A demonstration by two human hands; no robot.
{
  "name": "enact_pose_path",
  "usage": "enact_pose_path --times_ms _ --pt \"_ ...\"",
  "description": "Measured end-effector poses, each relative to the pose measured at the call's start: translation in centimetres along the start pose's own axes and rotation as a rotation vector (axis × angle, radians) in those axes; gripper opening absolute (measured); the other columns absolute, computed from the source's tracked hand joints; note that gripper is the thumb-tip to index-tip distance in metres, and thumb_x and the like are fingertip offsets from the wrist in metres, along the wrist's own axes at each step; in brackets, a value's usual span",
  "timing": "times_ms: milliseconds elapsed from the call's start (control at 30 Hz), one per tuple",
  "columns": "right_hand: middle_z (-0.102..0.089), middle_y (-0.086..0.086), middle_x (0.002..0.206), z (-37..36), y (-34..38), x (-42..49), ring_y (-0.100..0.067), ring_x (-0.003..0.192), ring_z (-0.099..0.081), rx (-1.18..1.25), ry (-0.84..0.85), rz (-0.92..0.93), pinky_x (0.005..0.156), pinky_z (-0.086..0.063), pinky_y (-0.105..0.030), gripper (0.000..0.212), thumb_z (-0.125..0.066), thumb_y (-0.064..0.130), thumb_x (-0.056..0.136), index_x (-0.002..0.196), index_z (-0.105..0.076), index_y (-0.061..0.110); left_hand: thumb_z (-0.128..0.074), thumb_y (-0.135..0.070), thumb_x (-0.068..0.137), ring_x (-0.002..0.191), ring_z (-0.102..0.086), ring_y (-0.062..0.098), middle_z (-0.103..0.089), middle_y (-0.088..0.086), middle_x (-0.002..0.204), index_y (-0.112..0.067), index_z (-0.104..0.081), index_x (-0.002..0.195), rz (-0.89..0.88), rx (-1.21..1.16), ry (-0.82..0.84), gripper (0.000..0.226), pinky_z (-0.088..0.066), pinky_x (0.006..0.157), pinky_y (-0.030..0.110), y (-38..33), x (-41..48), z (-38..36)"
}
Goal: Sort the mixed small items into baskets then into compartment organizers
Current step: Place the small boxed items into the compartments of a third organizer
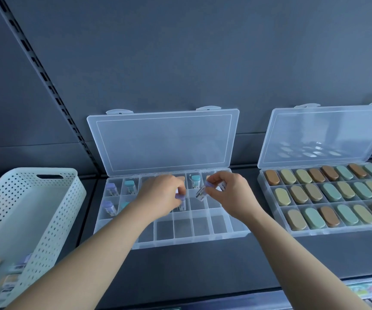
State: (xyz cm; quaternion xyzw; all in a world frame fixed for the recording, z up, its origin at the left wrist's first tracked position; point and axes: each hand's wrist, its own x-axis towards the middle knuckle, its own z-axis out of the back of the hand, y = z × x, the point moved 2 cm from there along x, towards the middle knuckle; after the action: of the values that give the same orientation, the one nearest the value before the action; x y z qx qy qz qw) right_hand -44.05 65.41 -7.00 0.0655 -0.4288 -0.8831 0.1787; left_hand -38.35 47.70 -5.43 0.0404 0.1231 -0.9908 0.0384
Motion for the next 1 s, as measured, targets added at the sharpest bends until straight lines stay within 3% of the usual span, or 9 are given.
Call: enact_pose_path --times_ms 133,267,400,533,633,733,833,900,1000 --pt "-0.068 0.011 0.081 -0.4 0.0 0.0 -0.007 0.064 -0.052 -0.097 0.028 0.037 0.056 -0.042 -0.020 0.003 -0.068 0.026 0.083 0.082 -0.067 0.023 -0.064 -0.030 0.086 0.094 -0.060 0.017 -0.067 -0.009 0.103 -0.031 -0.070 0.097 -0.023 -0.025 -0.007 0.013 -0.040 0.066 0.026 0.0 -0.1 -0.8" --pt "-0.066 0.011 0.084 -1.1 0.3 0.0 -0.008 0.070 -0.048 -0.242 0.098 0.102 0.061 -0.043 -0.026 0.011 -0.064 0.032 0.087 0.091 -0.066 0.022 -0.063 -0.036 0.088 0.096 -0.059 0.018 -0.066 -0.007 0.106 -0.030 -0.067 0.106 -0.035 -0.003 -0.037 0.019 -0.035 0.065 0.024 0.1 -0.2 -0.7" --pt "-0.068 0.004 0.092 -1.9 0.7 -0.1 -0.018 0.081 -0.058 -0.383 0.157 0.137 0.066 -0.050 -0.030 0.015 -0.057 0.029 0.090 0.097 -0.066 0.019 -0.066 -0.038 0.085 0.100 -0.060 0.020 -0.065 -0.007 0.115 -0.029 -0.065 0.112 -0.027 -0.022 -0.035 0.029 -0.037 0.068 0.024 0.3 -0.4 -0.6" --pt "-0.067 0.005 0.096 -2.2 0.9 0.1 -0.017 0.084 -0.057 -0.441 0.179 0.169 0.065 -0.048 -0.028 0.016 -0.053 0.028 0.091 0.096 -0.066 0.021 -0.071 -0.047 0.079 0.091 -0.057 0.014 -0.062 -0.012 0.102 -0.031 -0.062 0.117 0.046 -0.159 -0.016 0.042 -0.040 0.069 0.025 1.1 -0.7 -0.2" --pt "-0.062 0.004 0.098 -2.2 0.9 0.2 -0.013 0.076 -0.050 -0.454 0.186 0.191 0.062 -0.044 -0.026 0.015 -0.056 0.031 0.091 0.096 -0.066 0.022 -0.074 -0.043 0.076 0.090 -0.059 0.013 -0.060 -0.011 0.086 -0.032 -0.062 0.110 0.123 -0.371 -0.025 0.038 -0.045 0.070 0.027 1.8 -1.1 0.5" --pt "-0.066 0.005 0.096 -2.2 0.8 0.2 -0.013 0.077 -0.054 -0.410 0.200 0.187 0.065 -0.048 -0.029 0.016 -0.057 0.031 0.091 0.096 -0.067 0.020 -0.072 -0.034 0.078 0.065 -0.055 0.004 -0.060 -0.009 0.078 -0.032 -0.062 0.106 0.154 -0.492 -0.043 0.029 -0.041 0.055 0.025 2.2 -1.3 0.8" --pt "-0.068 0.004 0.096 -2.3 0.6 0.1 -0.015 0.079 -0.057 -0.404 0.205 0.189 0.065 -0.048 -0.029 0.017 -0.057 0.030 0.091 0.096 -0.067 0.018 -0.065 -0.021 0.083 0.045 -0.048 0.001 -0.061 -0.006 0.080 -0.028 -0.059 0.114 0.164 -0.545 -0.030 0.033 -0.035 0.045 0.016 2.3 -1.5 0.8" --pt "-0.068 0.004 0.097 -2.2 0.7 0.0 -0.014 0.079 -0.056 -0.410 0.212 0.190 0.067 -0.050 -0.029 0.019 -0.057 0.031 0.091 0.100 -0.067 0.018 -0.059 -0.017 0.085 0.055 -0.061 0.000 -0.062 -0.002 0.088 -0.028 -0.053 0.120 0.184 -0.619 -0.003 0.037 -0.035 0.042 0.011 2.2 -1.7 0.7" --pt "-0.066 0.006 0.099 -1.2 0.9 -0.2 -0.012 0.083 -0.057 -0.358 0.213 0.158 0.073 -0.051 -0.029 0.031 -0.065 0.037 0.086 0.113 -0.062 0.021 -0.049 -0.017 0.092 0.076 -0.070 0.014 -0.057 -0.002 0.091 -0.028 -0.048 0.119 0.237 -0.747 0.017 0.029 -0.037 0.044 0.008 1.9 -1.8 0.8"
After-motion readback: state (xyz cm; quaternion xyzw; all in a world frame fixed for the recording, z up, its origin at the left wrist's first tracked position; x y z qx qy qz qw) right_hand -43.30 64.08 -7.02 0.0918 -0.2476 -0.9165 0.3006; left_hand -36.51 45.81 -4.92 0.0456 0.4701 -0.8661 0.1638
